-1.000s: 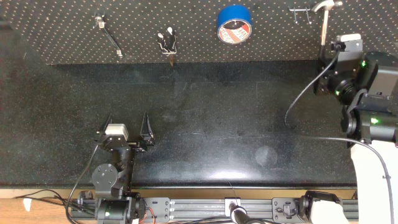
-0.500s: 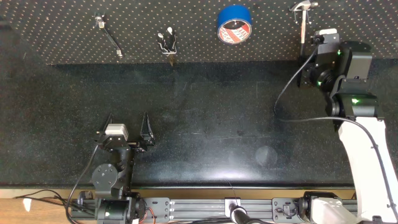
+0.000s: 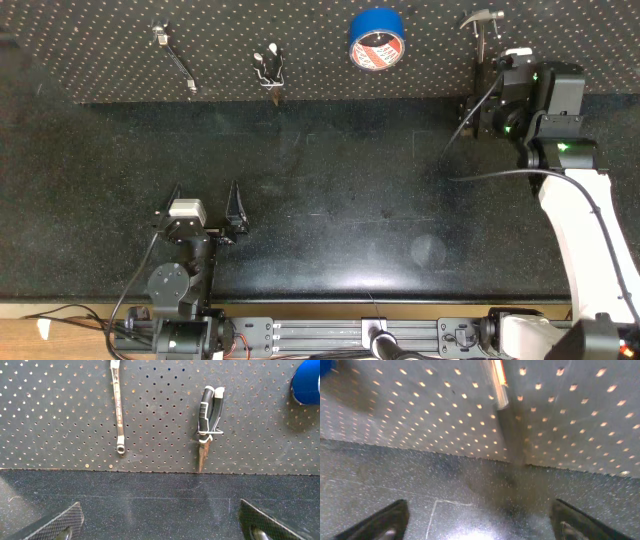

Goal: Place Tools Onto Pegboard

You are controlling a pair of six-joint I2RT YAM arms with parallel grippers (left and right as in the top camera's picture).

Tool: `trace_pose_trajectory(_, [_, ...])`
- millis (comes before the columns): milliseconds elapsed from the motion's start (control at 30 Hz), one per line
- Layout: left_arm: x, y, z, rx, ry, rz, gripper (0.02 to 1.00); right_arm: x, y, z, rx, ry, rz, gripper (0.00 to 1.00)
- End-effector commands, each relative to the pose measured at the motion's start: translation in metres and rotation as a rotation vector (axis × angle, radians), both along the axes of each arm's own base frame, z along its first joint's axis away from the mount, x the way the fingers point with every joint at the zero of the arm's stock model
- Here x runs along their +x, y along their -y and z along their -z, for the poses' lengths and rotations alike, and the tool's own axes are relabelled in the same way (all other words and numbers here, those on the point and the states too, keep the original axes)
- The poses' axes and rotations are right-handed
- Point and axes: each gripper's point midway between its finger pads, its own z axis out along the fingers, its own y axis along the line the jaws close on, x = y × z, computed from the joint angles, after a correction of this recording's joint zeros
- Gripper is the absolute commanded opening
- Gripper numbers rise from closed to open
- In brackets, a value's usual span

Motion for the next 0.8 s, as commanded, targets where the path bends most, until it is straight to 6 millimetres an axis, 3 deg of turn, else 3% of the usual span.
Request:
trace_pose_trajectory(33, [0.0, 0.002, 0.001, -0.014, -0.002, 0.008, 0.996, -0.032, -0.003, -0.074, -0.022, 0.182, -0.007, 0.934])
trace_pose_trajectory(100, [0.0, 0.002, 0.001, -0.013, -0.002, 0.008, 0.996, -0.072, -0.01, -0.099, -0.112, 0.265, -0.076, 0.936])
trace_pose_trajectory(200, [0.0, 0.002, 0.001, -0.013, -0.002, 0.008, 0.996, -0.113, -0.01, -0.104, -0.139, 0.322, -0.026, 0.936])
trace_pose_trajectory(300, [0.0, 0.002, 0.001, -0.013, -0.002, 0.008, 0.998, -0.129, -0.004, -0.108, -0.09, 0.404, 0.051, 0.939])
trace_pose_trajectory(400, [0.0, 0.002, 0.001, -0.013, -0.002, 0.008, 0.996, -0.148, -0.004, -0.087, -0.016, 0.447, 0.096, 0.939])
trace_pose_trajectory(500, [0.0, 0.002, 0.001, -0.013, -0.002, 0.008, 0.996, -0.158, -0.004, -0.058, 0.038, 0.512, 0.123, 0.939])
trace_pose_trajectory(600, [0.0, 0.002, 0.001, -0.013, -0.002, 0.008, 0.996, -0.147, -0.004, -0.021, 0.077, 0.535, 0.136, 0.939])
trace_pose_trajectory(800, [0.0, 0.002, 0.001, -0.013, -0.002, 0.008, 0.996, -0.15, -0.001, -0.037, 0.097, 0.824, 0.144, 0.939])
